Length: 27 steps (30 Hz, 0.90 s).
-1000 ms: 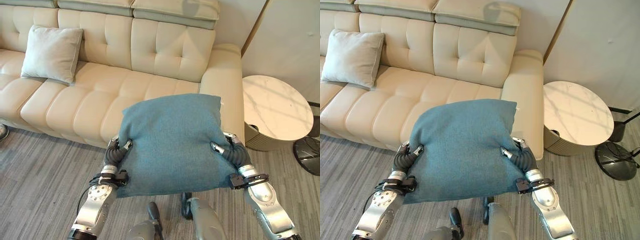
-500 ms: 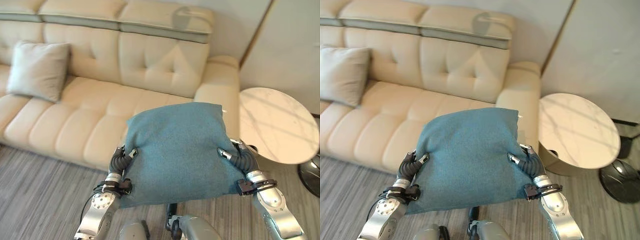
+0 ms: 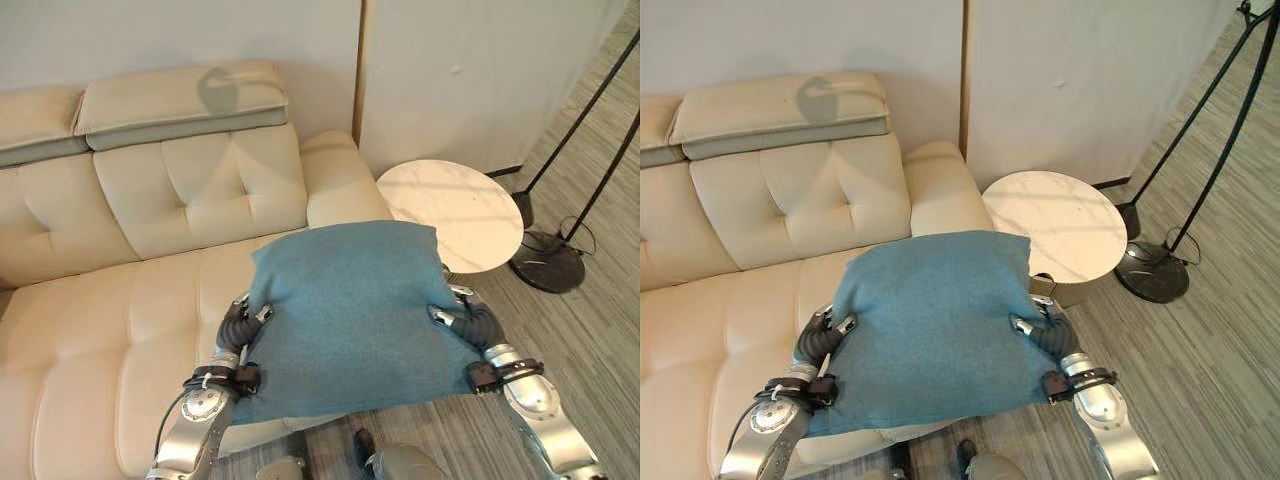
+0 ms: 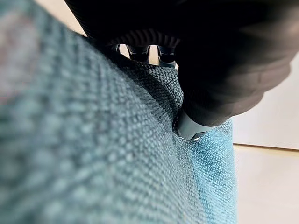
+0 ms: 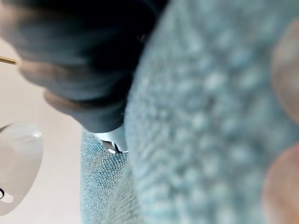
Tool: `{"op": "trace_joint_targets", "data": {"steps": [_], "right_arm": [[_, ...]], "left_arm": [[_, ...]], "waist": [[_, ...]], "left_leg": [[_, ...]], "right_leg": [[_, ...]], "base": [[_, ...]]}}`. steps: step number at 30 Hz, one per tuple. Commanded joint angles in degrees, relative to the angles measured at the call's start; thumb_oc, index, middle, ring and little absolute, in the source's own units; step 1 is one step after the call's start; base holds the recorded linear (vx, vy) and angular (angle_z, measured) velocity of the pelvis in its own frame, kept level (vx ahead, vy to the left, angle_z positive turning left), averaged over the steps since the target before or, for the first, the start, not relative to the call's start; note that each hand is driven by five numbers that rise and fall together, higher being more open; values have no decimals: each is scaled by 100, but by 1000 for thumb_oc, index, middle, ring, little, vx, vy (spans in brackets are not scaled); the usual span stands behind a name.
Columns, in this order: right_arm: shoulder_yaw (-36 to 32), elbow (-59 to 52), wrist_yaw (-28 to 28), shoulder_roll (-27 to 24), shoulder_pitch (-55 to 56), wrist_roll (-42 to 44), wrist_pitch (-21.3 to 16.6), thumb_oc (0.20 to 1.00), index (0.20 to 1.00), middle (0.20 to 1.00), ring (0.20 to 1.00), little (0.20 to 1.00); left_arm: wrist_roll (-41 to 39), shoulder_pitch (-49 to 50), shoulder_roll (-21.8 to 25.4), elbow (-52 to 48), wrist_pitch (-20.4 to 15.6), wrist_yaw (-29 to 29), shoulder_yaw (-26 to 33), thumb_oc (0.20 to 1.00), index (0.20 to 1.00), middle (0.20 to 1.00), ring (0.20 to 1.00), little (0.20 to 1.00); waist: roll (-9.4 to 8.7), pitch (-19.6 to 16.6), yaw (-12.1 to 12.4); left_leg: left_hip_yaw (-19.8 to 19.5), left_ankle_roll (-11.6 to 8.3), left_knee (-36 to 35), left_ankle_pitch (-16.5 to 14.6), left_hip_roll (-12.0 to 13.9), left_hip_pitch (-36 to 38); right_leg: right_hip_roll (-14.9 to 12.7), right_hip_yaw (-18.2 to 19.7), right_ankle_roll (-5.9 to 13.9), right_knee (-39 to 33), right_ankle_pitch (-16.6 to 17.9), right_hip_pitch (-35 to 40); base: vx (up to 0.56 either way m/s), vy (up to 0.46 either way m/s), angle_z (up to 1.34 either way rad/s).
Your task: Pick up all the scattered cushions and arrange them neatly on the sofa.
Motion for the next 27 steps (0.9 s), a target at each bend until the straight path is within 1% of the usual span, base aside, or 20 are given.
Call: {"op": "trace_joint_targets", "data": {"steps": [1,3,6,8,9,10,12,15,16,17,18,19,20,21,24,25,27], "right_arm": [[101,-275,28,461,-994,67,-512,200,200,200,200,200],[128,-231,-65,459,-1128,64,-548,200,200,200,200,200],[284,-135,-180,505,-1557,152,-582,200,200,200,200,200],[402,-47,-273,578,-1897,226,-590,200,200,200,200,200],[403,-38,-275,579,-1911,226,-593,200,200,200,200,200],[520,128,-456,705,-2343,291,-643,200,200,200,200,200],[623,315,-675,847,-2794,264,-679,200,200,200,200,200],[748,763,-1083,962,-3878,194,-795,200,200,200,200,200],[743,773,-1083,963,-3897,195,-799,200,200,200,200,200],[838,1214,-1398,1009,-4822,118,-902,200,200,200,200,200],[868,1411,-1573,1034,-5270,82,-918,200,200,200,200,200],[859,1427,-1574,1032,-5299,84,-925,200,200,200,200,200],[951,1974,-1927,1127,-6225,35,-1048,200,200,200,200,200],[942,2202,-2127,1107,-6764,-14,-1092,200,200,200,200,200],[1011,2965,-2727,1040,-8010,-243,-1190,200,200,200,200,200],[1030,3106,-2908,990,-8401,-331,-1261,200,200,200,200,200],[1116,3325,-3258,818,-8900,-582,-1201,200,200,200,200,200]], "left_arm": [[243,-380,341,-475,-620,106,173,200,200,200,200,200],[235,-525,332,-395,-693,221,191,200,200,200,200,200],[204,-707,375,-360,-774,362,228,200,200,200,200,200],[54,-894,385,-298,-857,496,229,200,200,200,200,200],[52,-904,386,-292,-860,496,231,200,200,200,200,200],[-116,-1188,358,-98,-983,705,216,200,200,200,200,200],[-84,-1521,394,116,-1076,940,187,200,200,200,200,200],[39,-2461,713,624,-1299,1357,89,200,200,200,200,200],[38,-2482,717,637,-1305,1357,87,200,200,200,200,200],[84,-3376,988,1091,-1458,1690,-106,200,200,200,200,200],[78,-3822,1076,1323,-1520,1818,-257,200,200,200,200,200],[74,-3856,1081,1345,-1530,1818,-265,200,200,200,200,200],[36,-4915,1252,2039,-1630,2103,-601,200,200,200,200,200],[26,-5506,1385,2398,-1669,2206,-783,200,200,200,200,200],[116,-6942,1719,3441,-1658,2418,-1302,200,200,200,200,200],[135,-7515,1791,3826,-1640,2422,-1563,200,200,200,200,200],[246,-8104,1934,4208,-1617,2533,-1757,200,200,200,200,200]], "waist": [[-240,-19,287],[-212,-10,336],[-138,27,433],[-72,95,494],[-74,84,490],[-5,166,551],[64,257,606],[141,405,704],[133,399,707],[170,494,776],[187,533,805],[177,537,810],[227,648,858],[237,712,903],[322,830,981],[326,915,1002],[375,977,1014]], "left_leg": [[-239,-264,485,-930,123,353],[-358,-262,426,-889,48,297],[-423,-275,342,-841,-45,125],[-477,-289,330,-783,-73,-124],[-479,-288,338,-782,-73,-149],[-533,-293,374,-734,-108,-455],[-565,-300,378,-665,-136,-717],[-623,-314,393,-562,-160,-1157],[-620,-312,388,-539,-165,-1185],[-661,-329,377,-459,-186,-1449],[-686,-344,379,-447,-187,-1527],[-683,-341,375,-421,-192,-1553],[-738,-366,366,-367,-214,-1743],[-763,-377,335,-325,-235,-1828],[-845,-400,255,-208,-272,-2083],[-874,-424,249,-156,-285,-2204],[-929,-442,183,-91,-320,-2320]], "right_leg": [[-513,-213,675,-537,969,11],[-472,-189,638,-637,908,36],[-558,-306,600,-803,889,-24],[-590,-319,581,-826,917,-219],[-592,-320,580,-821,918,-241],[-616,-329,560,-831,944,-499],[-635,-316,552,-847,994,-724],[-646,-253,555,-829,1084,-1153],[-650,-248,554,-839,1107,-1179],[-649,-203,576,-849,1199,-1426],[-643,-202,582,-850,1199,-1487],[-647,-197,581,-861,1225,-1511],[-638,-180,611,-838,1254,-1699],[-639,-169,629,-834,1261,-1785],[-659,-182,677,-800,1294,-2049],[-681,-214,694,-786,1293,-2135],[-708,-227,728,-759,1308,-2277]], "base": [[53,1,8],[70,-9,23],[-7,-9,59],[-97,-7,20],[-124,-13,18],[-118,-2,14],[-135,11,11],[-88,11,6],[-88,31,7],[-76,26,5],[-78,26,4],[-61,30,-7],[-65,37,-3],[-71,53,1],[-47,37,10],[-48,39,18],[-24,40,15]]}}
